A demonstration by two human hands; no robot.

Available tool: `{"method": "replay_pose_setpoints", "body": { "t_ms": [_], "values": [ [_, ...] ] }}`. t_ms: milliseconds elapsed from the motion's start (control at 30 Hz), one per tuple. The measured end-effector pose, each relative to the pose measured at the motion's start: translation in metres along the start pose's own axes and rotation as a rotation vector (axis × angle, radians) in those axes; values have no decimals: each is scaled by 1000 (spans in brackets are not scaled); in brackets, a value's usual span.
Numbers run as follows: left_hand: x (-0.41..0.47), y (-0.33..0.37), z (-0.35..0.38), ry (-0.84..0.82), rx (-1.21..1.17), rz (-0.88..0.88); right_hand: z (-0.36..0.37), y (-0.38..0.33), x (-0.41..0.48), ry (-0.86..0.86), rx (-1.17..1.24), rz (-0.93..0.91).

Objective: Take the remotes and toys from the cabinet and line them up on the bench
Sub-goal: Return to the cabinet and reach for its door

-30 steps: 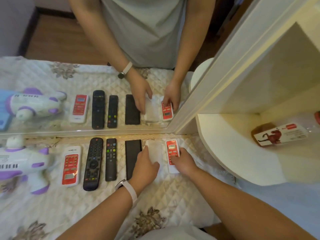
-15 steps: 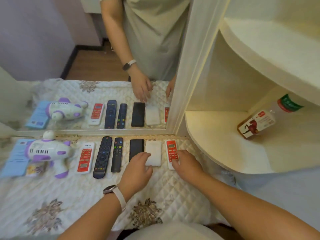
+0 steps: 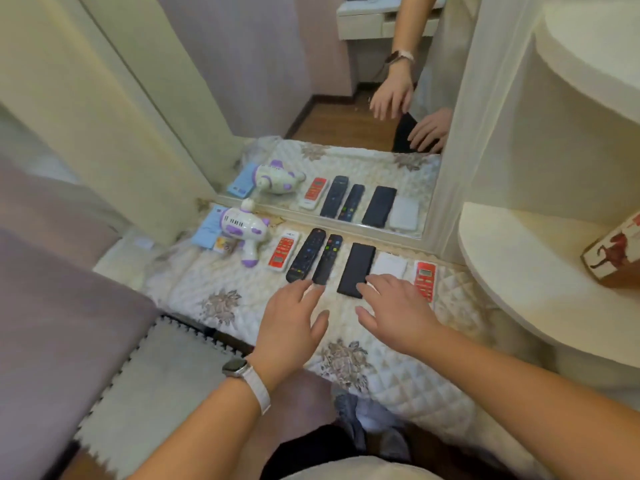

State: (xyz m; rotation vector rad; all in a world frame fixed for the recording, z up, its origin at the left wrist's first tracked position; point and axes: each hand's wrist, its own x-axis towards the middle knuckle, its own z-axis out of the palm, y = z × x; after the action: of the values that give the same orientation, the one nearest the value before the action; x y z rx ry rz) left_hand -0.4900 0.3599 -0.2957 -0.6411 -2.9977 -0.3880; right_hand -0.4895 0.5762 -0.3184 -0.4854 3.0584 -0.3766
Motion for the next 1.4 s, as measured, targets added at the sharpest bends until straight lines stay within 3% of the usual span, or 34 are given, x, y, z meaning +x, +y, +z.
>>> {"method": "replay_pose_setpoints", "body": {
  "t_ms": [500,900,1133,1400],
  "values": [
    [-187,-84,-72,230,102,-354,-8,-192,6,81,-49,-487],
    [-479,-222,-151,376,291,-661,37,-513,-42,68,-57,-922],
    [-640,-238,-178,453,287,-962,65,-672,-87,58,-67,-1178],
    [-755,-226,-193,501,287,-1285,87,-795,-130,28,-13,-1482]
  ]
}}
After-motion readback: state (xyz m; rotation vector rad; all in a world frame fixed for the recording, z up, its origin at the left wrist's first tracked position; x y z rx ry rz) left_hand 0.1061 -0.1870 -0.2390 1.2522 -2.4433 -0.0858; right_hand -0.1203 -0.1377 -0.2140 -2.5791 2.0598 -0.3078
